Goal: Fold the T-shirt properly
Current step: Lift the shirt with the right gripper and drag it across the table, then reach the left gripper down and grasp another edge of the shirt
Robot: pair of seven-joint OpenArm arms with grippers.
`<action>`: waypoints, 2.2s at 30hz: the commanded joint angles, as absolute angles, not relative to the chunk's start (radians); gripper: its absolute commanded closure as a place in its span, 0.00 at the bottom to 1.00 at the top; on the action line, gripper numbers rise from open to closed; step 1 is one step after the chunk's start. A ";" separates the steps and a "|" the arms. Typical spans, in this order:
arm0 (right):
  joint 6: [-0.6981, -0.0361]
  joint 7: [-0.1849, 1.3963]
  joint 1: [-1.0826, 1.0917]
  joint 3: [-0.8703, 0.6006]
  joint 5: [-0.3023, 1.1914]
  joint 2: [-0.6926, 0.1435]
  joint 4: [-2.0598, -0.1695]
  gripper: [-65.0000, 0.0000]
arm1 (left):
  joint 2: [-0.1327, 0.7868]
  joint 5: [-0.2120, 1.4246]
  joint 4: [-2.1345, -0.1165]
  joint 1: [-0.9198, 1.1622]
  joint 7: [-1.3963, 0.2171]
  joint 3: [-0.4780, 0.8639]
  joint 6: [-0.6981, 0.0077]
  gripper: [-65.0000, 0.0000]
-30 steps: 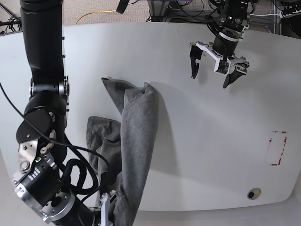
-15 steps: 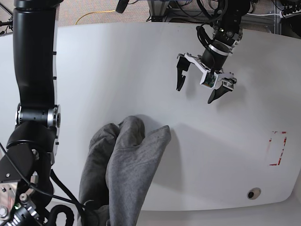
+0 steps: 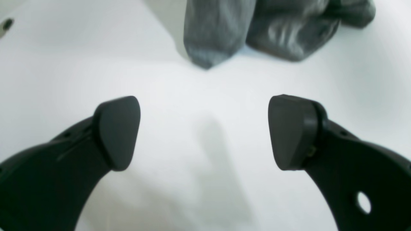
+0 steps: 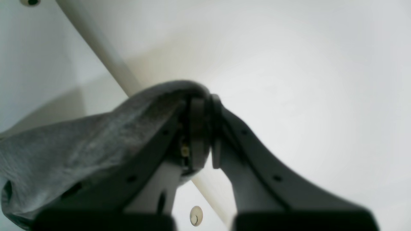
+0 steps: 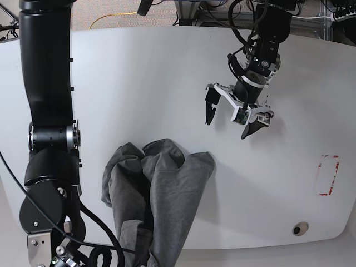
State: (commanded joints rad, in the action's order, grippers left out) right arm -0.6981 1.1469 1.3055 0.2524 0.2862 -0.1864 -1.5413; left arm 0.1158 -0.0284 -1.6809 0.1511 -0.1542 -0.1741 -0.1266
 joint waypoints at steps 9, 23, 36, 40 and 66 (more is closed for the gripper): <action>-0.698 1.142 1.306 0.252 0.243 -0.185 -1.544 1.00 | 0.111 -0.022 -1.488 -0.019 -0.154 -0.180 -0.125 0.08; -0.698 1.141 1.306 0.245 0.226 -0.183 -1.575 1.00 | 0.010 -0.021 -1.136 -0.222 -0.153 -0.182 -0.130 0.08; -0.698 1.141 1.306 0.245 0.226 -0.191 -1.595 1.00 | -0.059 -0.019 -0.978 -0.323 -0.148 -0.248 -0.131 0.08; -0.698 1.141 1.306 0.245 0.226 -0.202 -1.596 1.00 | -0.074 -0.019 -0.920 -0.354 -0.148 -0.243 -0.131 0.08; -0.698 1.141 1.306 0.154 0.223 -0.275 -1.592 1.00 | 0.010 -0.022 -1.109 -0.325 -0.156 -0.237 -0.125 1.00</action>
State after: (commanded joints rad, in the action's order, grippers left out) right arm -0.6981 1.1408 1.3055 0.1542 0.2232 -0.2754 -1.5919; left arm 0.0100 -0.0222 -1.1086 -0.3245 -0.1557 -0.2371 -0.1250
